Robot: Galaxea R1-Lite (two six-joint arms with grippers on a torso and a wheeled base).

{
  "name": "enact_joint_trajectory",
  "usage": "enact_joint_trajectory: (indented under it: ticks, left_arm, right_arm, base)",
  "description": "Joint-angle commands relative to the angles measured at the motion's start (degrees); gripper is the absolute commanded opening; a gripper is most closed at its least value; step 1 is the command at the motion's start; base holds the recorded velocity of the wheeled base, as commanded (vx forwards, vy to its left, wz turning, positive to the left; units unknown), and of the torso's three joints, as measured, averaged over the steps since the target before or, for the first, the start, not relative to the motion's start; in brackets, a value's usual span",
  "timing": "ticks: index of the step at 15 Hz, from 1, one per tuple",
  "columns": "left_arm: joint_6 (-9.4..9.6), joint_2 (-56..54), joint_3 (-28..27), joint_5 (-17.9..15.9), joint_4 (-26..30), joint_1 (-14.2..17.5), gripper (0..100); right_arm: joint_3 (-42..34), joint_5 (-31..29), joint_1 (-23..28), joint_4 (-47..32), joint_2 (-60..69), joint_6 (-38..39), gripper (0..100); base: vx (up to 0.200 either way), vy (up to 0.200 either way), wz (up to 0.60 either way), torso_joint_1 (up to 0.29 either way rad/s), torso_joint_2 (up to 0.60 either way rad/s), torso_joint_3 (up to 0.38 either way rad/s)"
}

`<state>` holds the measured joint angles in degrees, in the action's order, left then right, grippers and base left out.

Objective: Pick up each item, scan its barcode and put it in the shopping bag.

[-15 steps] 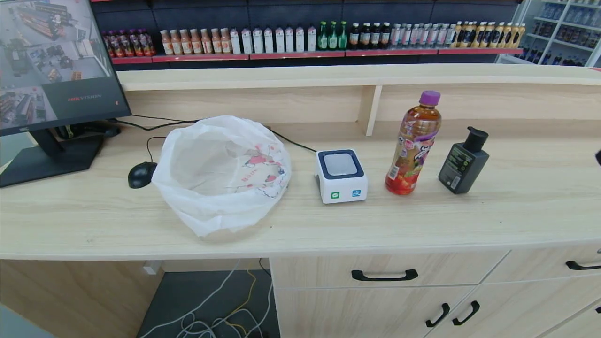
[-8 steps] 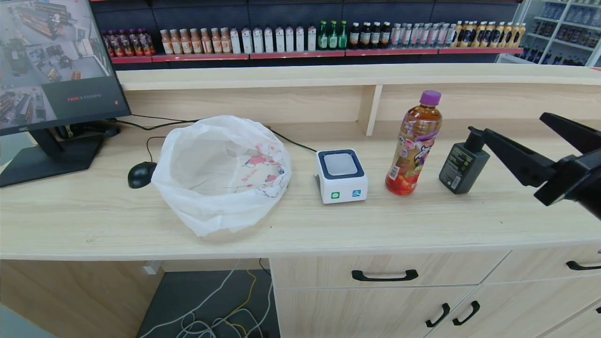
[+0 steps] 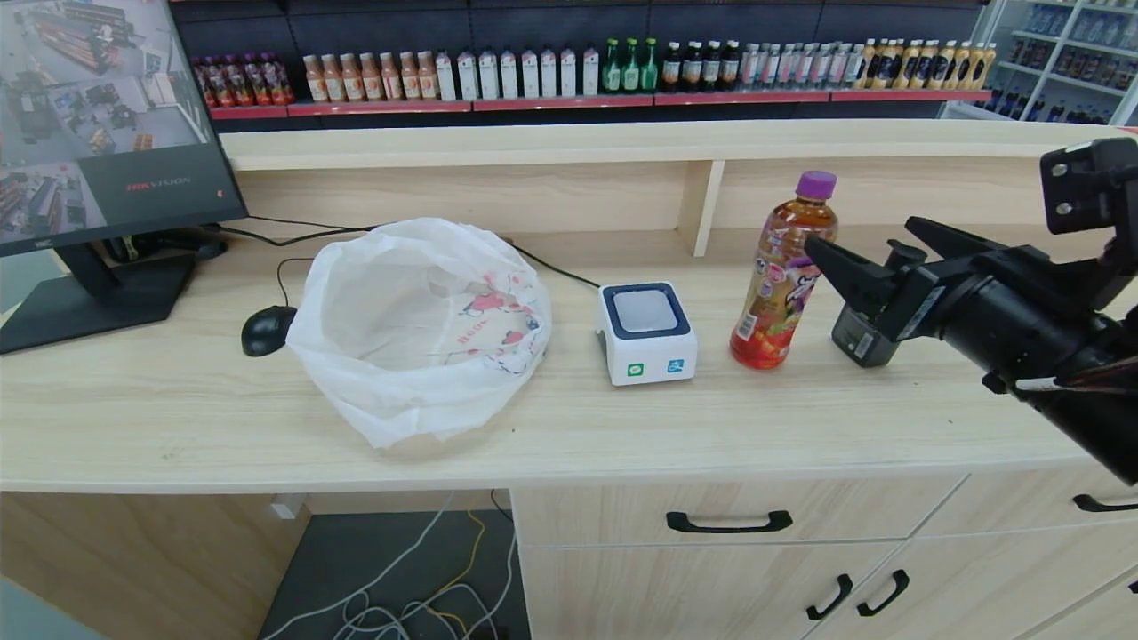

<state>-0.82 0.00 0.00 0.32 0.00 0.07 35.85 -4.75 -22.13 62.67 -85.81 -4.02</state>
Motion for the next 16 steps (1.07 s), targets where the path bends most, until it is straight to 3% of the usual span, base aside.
enact_joint_trajectory:
  ticks: [1, 5, 16]
  left_arm:
    - [0.03, 0.00, 0.00, 0.03, 0.00, 0.01, 100]
    - [-0.06, 0.00, 0.00, 0.03, 0.00, 0.01, 100]
    - [-0.06, 0.00, 0.00, 0.03, -0.09, 0.01, 100]
  right_arm:
    - [1.06, 0.01, 2.09, 0.17, -3.49, -0.02, 100]
    - [4.93, 0.10, 4.02, 0.61, -8.06, 0.07, 100]
    - [5.90, 0.62, 4.02, 0.61, -12.45, 2.27, 100]
  base:
    - [0.000, 0.000, 0.00, 0.000, 0.00, 0.000]
    - [0.000, 0.000, 0.00, 0.000, 0.00, 0.000]
    - [0.000, 0.000, 0.00, 0.000, 0.00, 0.000]
